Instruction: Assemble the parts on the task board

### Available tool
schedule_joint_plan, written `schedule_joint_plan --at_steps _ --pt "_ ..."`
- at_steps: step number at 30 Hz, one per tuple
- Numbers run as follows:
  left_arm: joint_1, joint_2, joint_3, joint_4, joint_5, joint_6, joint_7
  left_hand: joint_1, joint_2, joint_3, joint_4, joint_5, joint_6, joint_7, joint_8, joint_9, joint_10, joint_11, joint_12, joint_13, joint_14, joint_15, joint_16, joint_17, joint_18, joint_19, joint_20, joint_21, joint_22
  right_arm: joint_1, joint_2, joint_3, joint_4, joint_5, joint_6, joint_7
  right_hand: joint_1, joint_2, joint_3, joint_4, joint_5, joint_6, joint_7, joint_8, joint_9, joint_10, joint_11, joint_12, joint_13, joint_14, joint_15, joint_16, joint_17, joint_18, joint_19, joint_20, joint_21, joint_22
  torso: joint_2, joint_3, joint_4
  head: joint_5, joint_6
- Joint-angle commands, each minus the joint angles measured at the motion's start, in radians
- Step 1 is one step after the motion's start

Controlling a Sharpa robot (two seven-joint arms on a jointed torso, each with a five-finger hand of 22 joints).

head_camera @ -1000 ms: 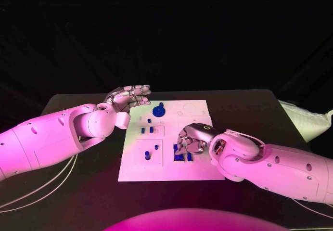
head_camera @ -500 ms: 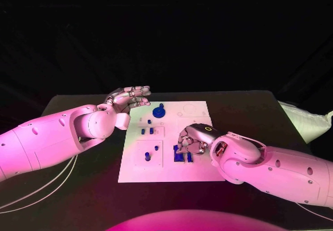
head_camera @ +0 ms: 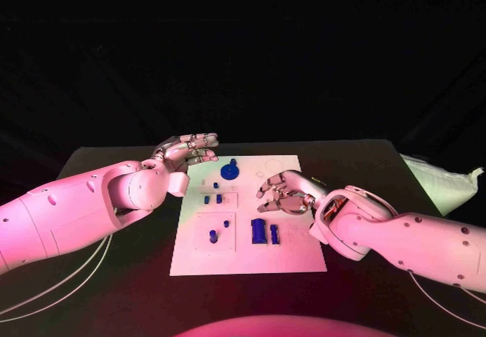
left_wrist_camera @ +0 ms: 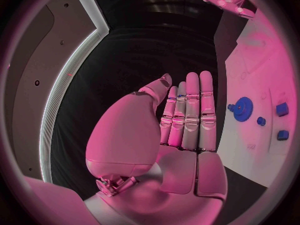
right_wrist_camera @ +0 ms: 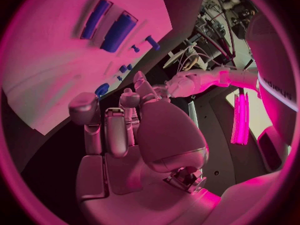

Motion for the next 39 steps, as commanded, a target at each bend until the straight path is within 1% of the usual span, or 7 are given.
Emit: schedule_joint_plan --at_steps 1,6,22,23,36,37,39 --pt "0.0 0.006 0.001 -0.006 -0.018 0.001 0.032 0.005 0.003 -0.006 0.0 0.002 -0.007 0.002 0.005 -0.001 -0.008 0.001 0.002 -0.001 -0.005 0.004 -0.009 -0.003 0.01 -0.001 0.0 -0.008 -0.004 0.019 -0.001 0.001 -0.039 0.392 0.021 0.167 0.008 0.016 0.003 -0.021 0.004 0.009 0.011 -0.028 -0.019 -0.059 0.002 -0.144 -0.126 0.033 0.012 -0.068 -0.034 0.026 -0.058 0.009 -0.082 -0.115 -0.012 -0.0067 -0.0053 -0.008 0.023" --pt "-0.007 0.029 0.001 -0.044 -0.035 -0.018 0.069 0.012 0.009 -0.008 -0.002 0.002 -0.008 0.001 0.007 -0.001 -0.01 0.003 0.003 -0.005 -0.039 0.012 -0.063 -0.024 0.007 -0.034 0.006 -0.031 -0.022 0.059 0.018 0.004 -0.187 0.747 0.073 0.302 0.009 0.063 0.03 -0.08 0.003 0.012 0.045 -0.115 -0.071 -0.11 0.039 -0.474 -0.43 -0.171 0.042 -0.696 -0.613 0.06 -0.22 0.037 -0.385 -0.414 -0.027 -0.0164 -0.0004 -0.024 0.062" --pt "-0.011 0.088 0.003 -0.178 -0.011 -0.063 0.15 0.014 0.008 0.032 -0.003 0.0 -0.03 -0.004 -0.044 -0.002 -0.04 0.033 -0.076 -0.02 -0.14 0.087 -0.395 -0.179 0.011 -0.248 0.093 -0.226 -0.232 0.077 0.125 0.03 -0.485 1.08 0.229 0.498 0.011 0.076 0.066 -0.167 0.004 0.077 0.074 -0.293 -0.163 -0.083 0.104 -0.836 -0.923 -0.277 0.128 -1.208 -0.832 0.062 -0.35 0.145 -0.839 -0.7 -0.041 -0.0111 0.0056 -0.032 0.152" --pt "-0.012 0.082 0.002 -0.169 -0.018 -0.051 0.1 -0.41 0.044 -0.09 -0.006 -0.052 -0.338 -0.059 -0.139 -0.069 -0.372 -0.014 -0.111 -0.082 -0.442 0.05 -0.459 -0.239 -0.051 -0.507 0.02 -0.29 -0.436 0.076 0.118 0.028 -0.471 0.974 0.164 0.422 -0.392 0.033 0.085 -0.079 -0.032 -0.225 0.021 -0.361 -0.199 -0.426 0.067 -0.912 -0.944 -0.64 0.057 -1.261 -0.976 0.001 -0.633 0.087 -0.938 -0.755 -0.04 -0.0128 0.002 -0.033 0.14" --pt "-0.047 0.051 0.007 -0.027 -0.083 -0.26 0.157 -0.803 0.124 -0.196 -0.006 -0.052 -0.622 -0.106 -0.139 -0.069 -0.679 -0.112 -0.197 -0.082 -0.719 -0.038 -0.523 -0.297 -0.084 -0.748 -0.044 -0.29 -0.628 0.051 0.086 0.031 -0.308 1.089 -0.045 0.492 -0.766 -0.066 0.085 -0.001 -0.103 -0.497 -0.027 -0.361 -0.289 -0.734 -0.021 -0.912 -1.014 -0.962 0.057 -1.318 -1.106 -0.034 -0.882 0.033 -1.038 -0.812 -0.079 0.0064 0.024 0.007 0.187" --pt "-0.052 0.046 0.008 -0.007 -0.092 -0.29 0.166 -0.826 0.124 -0.202 -0.006 -0.052 -0.638 -0.178 -0.139 -0.069 -0.696 -0.112 -0.197 -0.082 -0.735 -0.038 -0.526 -0.3 -0.084 -0.761 -0.048 -0.29 -0.639 0.047 0.081 0.031 -0.284 1.105 -0.075 0.502 -0.787 -0.066 0.085 0.003 -0.103 -0.513 -0.03 -0.361 -0.289 -0.752 -0.021 -0.912 -1.014 -0.98 0.057 -1.321 -1.113 -0.038 -0.895 0.03 -1.044 -0.815 -0.079 0.0064 0.024 0.007 0.187" --pt "-0.063 0.037 0.01 0.037 -0.112 -0.354 0.183 -0.868 0.124 -0.214 -0.006 -0.052 -0.668 -0.178 -0.139 -0.069 -0.729 -0.112 -0.197 -0.082 -0.765 -0.038 -0.533 -0.307 -0.089 -0.788 -0.055 -0.29 -0.659 0.04 0.072 0.032 -0.237 1.138 -0.136 0.522 -0.83 -0.066 0.085 0.013 -0.103 -0.544 -0.102 -0.361 -0.289 -0.788 -0.021 -0.912 -1.014 -1.018 0.057 -1.327 -1.129 -0.038 -0.925 0.024 -1.055 -0.821 -0.079 0.0064 0.024 0.007 0.187"
